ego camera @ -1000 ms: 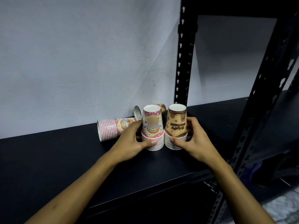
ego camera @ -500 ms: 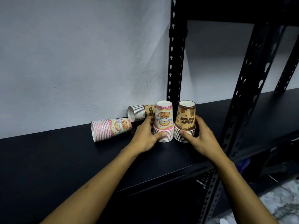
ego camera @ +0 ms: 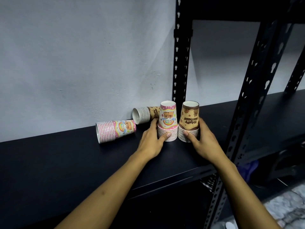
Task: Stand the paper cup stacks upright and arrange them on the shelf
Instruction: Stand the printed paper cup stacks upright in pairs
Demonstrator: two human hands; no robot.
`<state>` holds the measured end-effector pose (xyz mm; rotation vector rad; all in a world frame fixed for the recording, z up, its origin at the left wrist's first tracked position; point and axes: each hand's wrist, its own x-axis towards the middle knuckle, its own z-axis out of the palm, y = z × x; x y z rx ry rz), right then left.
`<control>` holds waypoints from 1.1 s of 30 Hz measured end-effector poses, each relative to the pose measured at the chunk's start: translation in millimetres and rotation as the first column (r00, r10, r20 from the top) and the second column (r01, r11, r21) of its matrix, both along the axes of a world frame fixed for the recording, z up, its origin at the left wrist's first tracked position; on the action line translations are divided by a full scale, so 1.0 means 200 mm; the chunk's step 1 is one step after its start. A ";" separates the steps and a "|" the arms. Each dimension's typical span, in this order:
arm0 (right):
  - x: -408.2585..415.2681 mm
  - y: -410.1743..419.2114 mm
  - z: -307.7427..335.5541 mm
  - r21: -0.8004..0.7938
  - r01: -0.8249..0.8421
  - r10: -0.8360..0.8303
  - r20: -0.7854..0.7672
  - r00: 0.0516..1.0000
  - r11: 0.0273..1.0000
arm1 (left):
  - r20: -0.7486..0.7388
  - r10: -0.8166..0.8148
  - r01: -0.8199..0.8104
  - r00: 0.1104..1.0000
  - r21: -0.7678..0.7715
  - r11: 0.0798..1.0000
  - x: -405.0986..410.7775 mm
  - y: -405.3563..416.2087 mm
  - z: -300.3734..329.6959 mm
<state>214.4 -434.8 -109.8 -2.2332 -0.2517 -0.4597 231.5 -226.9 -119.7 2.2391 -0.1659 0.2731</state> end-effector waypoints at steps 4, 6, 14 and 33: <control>-0.02 0.01 0.02 -0.095 0.063 -0.074 -0.119 0.990 0.994 | -0.044 0.006 -0.004 0.999 0.050 0.999 -0.06 0.00 0.03; -0.05 0.01 0.02 -0.245 0.109 -0.161 -0.203 0.966 0.963 | -0.062 0.026 -0.018 0.998 0.133 0.991 -0.10 0.01 0.03; -0.28 0.09 -0.10 -0.532 0.169 -0.298 -0.166 0.940 0.829 | -0.058 0.026 0.005 0.998 0.474 0.881 -0.34 0.10 0.01; -0.13 0.88 -0.04 -0.569 -0.188 0.057 -0.240 0.969 0.800 | 0.224 0.112 -0.243 0.968 0.735 0.633 -0.08 0.82 0.17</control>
